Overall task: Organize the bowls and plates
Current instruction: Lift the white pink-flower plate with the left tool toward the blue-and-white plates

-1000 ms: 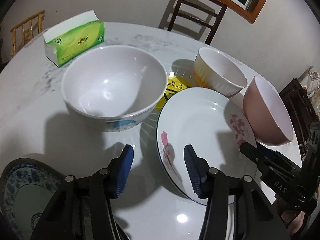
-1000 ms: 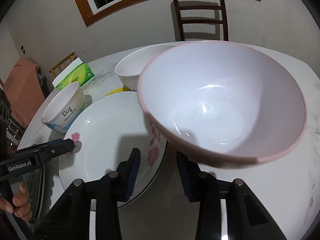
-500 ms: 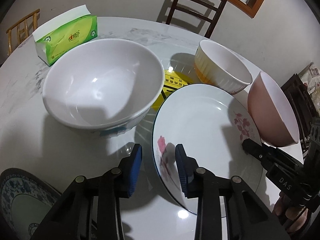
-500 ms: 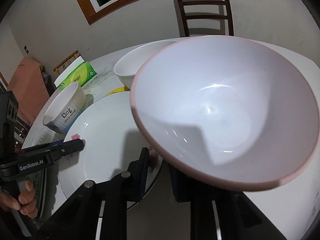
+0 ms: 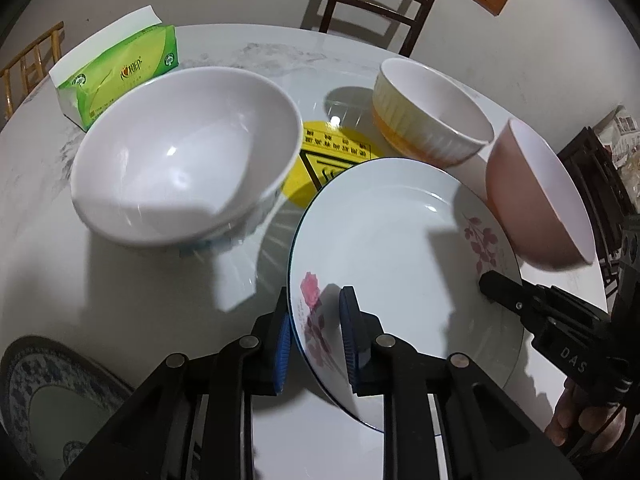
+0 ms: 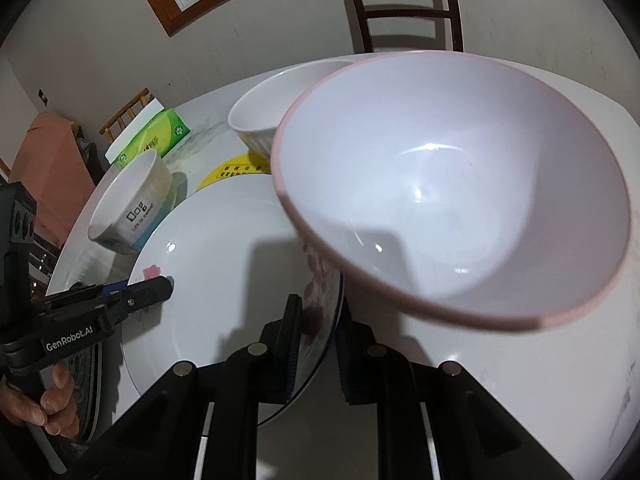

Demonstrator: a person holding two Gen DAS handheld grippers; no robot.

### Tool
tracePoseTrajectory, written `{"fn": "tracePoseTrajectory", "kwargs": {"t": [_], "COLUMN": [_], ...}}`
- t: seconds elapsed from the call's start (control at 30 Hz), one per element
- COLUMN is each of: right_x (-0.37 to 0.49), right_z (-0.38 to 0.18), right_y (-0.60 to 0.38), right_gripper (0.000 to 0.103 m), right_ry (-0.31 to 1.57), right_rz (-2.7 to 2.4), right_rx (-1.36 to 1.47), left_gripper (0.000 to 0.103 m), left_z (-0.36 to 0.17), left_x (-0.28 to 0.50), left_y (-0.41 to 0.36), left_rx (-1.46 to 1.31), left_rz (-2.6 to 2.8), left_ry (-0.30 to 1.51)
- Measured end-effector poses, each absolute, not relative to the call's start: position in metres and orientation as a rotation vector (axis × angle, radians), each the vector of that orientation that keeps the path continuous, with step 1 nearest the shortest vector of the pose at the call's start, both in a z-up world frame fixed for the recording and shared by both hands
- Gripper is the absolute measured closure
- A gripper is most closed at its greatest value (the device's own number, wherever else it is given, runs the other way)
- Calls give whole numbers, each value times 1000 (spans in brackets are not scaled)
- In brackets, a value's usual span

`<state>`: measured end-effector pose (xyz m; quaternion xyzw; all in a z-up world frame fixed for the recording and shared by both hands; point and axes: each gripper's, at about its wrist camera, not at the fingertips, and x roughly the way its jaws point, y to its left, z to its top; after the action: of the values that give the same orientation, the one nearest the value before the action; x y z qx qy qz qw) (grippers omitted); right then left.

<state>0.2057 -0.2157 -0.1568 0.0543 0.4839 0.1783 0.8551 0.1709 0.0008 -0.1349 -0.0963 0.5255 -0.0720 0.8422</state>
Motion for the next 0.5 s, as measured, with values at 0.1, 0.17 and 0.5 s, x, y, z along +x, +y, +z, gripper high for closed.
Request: {"fn": "tracePoseTrajectory", "kwargs": {"t": [0.1, 0.17, 0.5], "right_x": [199, 194, 174], "right_z": [-157, -156, -149], "right_y": [-216, -217, -215], "right_gripper": [87, 87, 87], "right_ry": [1024, 1027, 1021], "right_rz": [372, 371, 363], "right_rx": [107, 106, 82], "left_gripper": [86, 87, 87], "left_z": [-135, -136, -133], "left_x": [167, 163, 148], "left_y": [2, 3, 4], "left_rx": [-212, -226, -234], "left_rz": [-164, -167, -173], "left_ry": [1117, 1118, 1112]}}
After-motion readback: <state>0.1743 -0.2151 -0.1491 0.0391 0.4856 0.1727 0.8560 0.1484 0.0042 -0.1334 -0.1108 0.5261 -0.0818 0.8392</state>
